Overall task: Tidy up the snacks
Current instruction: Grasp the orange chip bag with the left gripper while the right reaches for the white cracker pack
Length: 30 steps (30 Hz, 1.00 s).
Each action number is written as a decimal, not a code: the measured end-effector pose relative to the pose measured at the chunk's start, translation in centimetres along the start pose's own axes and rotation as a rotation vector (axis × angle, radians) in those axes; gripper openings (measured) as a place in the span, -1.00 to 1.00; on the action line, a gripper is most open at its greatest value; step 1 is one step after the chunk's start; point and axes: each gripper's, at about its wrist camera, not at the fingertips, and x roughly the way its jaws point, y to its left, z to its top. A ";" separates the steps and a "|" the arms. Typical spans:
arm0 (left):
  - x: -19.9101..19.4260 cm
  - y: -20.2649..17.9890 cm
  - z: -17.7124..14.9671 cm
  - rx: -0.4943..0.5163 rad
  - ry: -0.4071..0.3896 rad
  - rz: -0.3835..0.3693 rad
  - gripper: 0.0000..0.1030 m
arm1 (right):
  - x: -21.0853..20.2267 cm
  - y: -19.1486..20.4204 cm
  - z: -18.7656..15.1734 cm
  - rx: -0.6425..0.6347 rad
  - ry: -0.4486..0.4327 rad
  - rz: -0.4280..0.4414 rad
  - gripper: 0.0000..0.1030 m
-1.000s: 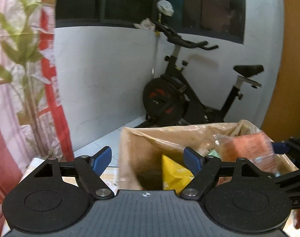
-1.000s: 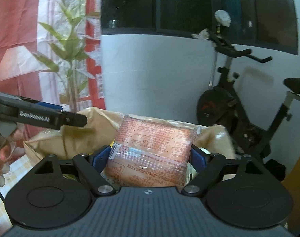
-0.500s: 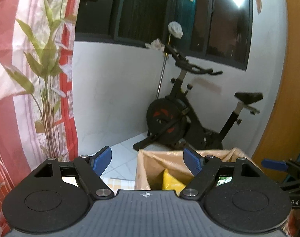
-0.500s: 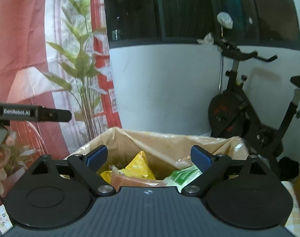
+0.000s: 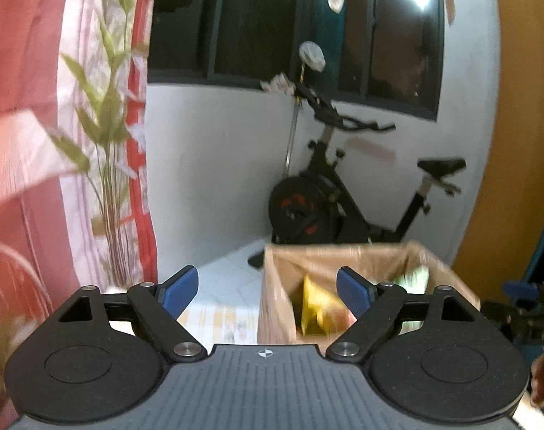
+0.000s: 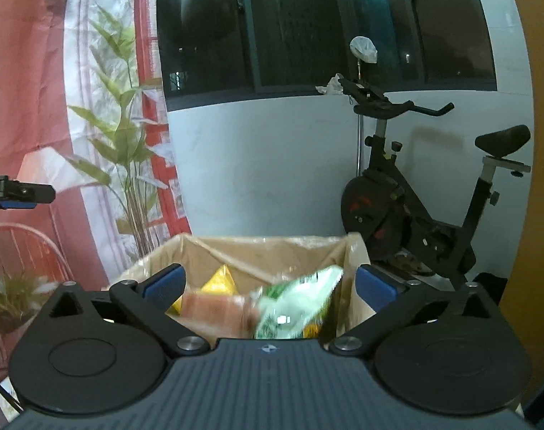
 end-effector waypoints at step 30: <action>6.3 -6.5 -20.9 0.128 0.496 -0.108 0.67 | 1.2 -0.5 -15.0 0.131 0.240 -0.005 1.00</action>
